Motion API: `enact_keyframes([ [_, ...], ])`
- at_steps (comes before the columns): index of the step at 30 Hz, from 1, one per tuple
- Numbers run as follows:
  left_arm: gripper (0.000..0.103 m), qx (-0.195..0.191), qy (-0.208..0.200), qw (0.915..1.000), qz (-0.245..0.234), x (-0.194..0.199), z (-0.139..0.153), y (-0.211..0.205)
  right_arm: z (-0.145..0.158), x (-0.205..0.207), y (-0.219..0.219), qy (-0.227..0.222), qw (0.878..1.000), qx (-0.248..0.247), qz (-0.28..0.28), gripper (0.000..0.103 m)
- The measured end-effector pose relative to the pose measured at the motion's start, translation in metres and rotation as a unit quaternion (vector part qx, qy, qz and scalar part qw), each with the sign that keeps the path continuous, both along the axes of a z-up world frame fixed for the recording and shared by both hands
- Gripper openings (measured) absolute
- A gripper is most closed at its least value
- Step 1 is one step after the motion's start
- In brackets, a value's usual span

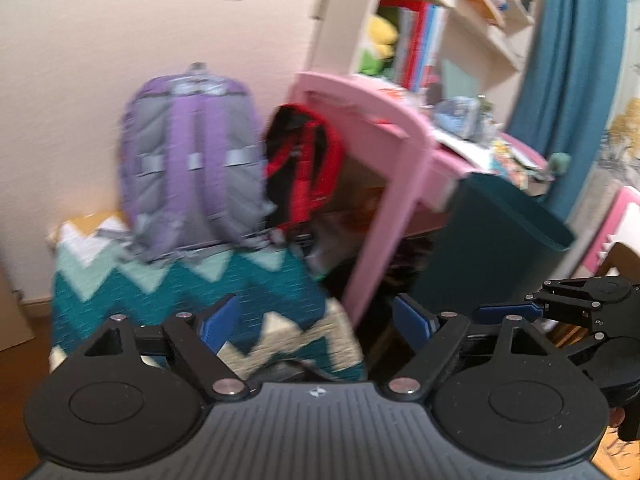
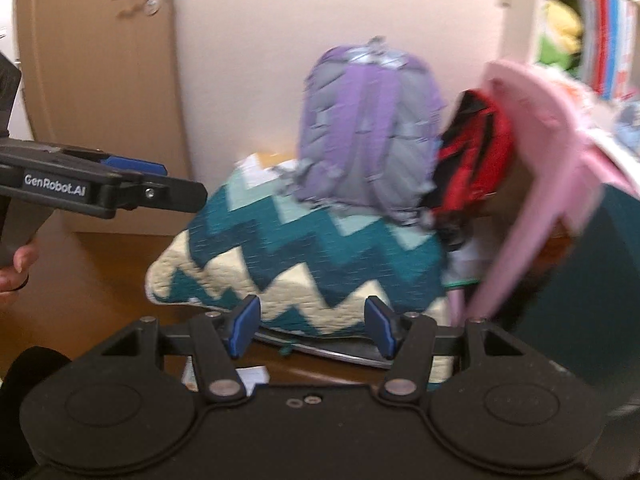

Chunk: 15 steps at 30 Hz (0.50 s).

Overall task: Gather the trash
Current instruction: 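Move both tools back down to the trash under the bed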

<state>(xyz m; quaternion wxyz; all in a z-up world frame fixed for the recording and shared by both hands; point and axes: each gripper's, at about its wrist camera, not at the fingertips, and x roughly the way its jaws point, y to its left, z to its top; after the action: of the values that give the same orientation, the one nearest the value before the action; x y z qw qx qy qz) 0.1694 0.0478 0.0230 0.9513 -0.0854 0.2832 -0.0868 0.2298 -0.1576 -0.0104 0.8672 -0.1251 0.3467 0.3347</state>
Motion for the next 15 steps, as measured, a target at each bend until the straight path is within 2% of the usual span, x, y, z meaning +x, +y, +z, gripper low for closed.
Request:
enact_keyframes([
  [1,0.091,0.003,0.001,1.0,0.007,-0.003,-0.007,0.011,-0.009,0.003,0.01,0.008,1.0,0.001,0.006,0.057],
  [3,0.103,0.008,0.006,0.9996,0.025,-0.005,-0.024,0.034,-0.03,0.009,0.032,0.022,1.0,0.001,0.016,0.057],
  [8,0.103,0.007,0.028,0.9973,0.067,-0.008,-0.077,0.086,-0.092,0.027,0.077,0.066,0.998,-0.006,0.024,0.057],
  [15,0.103,-0.013,0.096,0.9872,0.127,0.008,-0.171,0.146,-0.186,0.051,0.131,0.104,0.993,-0.038,0.034,0.057],
])
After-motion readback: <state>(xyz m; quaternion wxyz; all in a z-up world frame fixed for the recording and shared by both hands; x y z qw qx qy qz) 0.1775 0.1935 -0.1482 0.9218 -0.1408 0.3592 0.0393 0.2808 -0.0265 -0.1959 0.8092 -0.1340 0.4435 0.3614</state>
